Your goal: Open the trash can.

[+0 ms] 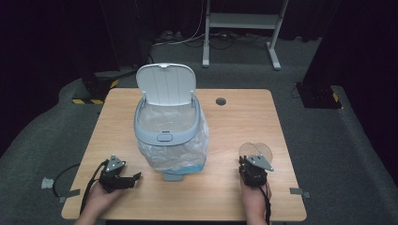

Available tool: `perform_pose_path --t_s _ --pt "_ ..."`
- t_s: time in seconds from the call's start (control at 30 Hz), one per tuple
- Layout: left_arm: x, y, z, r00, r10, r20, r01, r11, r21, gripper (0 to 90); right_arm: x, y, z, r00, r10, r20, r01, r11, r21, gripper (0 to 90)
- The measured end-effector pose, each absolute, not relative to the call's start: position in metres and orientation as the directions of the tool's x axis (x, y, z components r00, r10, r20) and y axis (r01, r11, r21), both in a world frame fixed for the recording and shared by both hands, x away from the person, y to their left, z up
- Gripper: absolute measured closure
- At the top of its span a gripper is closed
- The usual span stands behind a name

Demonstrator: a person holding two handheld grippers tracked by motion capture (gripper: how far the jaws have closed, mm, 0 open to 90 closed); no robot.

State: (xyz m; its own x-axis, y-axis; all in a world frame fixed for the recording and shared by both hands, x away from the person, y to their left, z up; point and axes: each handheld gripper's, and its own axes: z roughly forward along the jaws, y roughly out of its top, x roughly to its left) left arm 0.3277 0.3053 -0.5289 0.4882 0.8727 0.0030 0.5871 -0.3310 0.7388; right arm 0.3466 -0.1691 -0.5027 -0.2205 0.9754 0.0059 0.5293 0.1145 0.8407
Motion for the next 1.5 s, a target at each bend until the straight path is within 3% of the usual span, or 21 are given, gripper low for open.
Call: perform_pose_path --t_s 0.57,1.5 --pt "0.328 0.305 -0.529 0.488 0.873 0.002 0.588 -0.331 0.738 16.0 0.326 -0.181 -0.466 -0.213 0.977 -0.009 0.435 0.103 0.895 76.0" --pt "0.328 0.305 -0.529 0.489 0.873 0.002 0.588 -0.331 0.738 16.0 0.332 -0.194 -0.464 -0.183 0.983 0.005 0.455 0.080 0.887 76.1"
